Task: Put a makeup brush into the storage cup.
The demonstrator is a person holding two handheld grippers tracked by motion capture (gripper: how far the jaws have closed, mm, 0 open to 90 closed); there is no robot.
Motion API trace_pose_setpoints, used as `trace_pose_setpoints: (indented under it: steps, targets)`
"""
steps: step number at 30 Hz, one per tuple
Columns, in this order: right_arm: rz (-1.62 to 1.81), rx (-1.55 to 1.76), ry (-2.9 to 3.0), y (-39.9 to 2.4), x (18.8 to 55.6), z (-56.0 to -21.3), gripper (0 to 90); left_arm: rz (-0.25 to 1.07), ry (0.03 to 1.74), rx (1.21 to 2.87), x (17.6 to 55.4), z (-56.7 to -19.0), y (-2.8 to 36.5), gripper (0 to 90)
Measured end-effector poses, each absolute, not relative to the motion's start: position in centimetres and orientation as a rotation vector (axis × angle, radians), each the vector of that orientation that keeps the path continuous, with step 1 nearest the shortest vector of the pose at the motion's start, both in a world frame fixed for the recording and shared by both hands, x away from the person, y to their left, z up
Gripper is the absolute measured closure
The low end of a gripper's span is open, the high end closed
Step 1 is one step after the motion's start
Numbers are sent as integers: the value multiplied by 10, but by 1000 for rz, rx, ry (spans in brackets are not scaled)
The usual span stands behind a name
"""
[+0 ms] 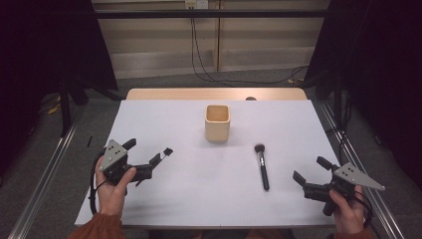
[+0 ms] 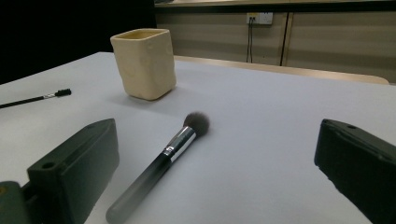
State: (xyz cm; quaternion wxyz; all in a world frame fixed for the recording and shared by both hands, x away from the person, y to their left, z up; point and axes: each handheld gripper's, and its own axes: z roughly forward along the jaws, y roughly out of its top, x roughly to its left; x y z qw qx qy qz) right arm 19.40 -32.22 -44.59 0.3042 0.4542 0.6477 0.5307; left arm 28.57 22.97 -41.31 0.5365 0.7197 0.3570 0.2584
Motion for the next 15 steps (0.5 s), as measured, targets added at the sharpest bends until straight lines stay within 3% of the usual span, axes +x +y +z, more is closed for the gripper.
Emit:
trace_pose_setpoints:
  steps: [15]
  targets:
    - [1402, 1198, 1724, -321, 196, -446, 0, 623, 889, 1722, 321, -419, 223, 43]
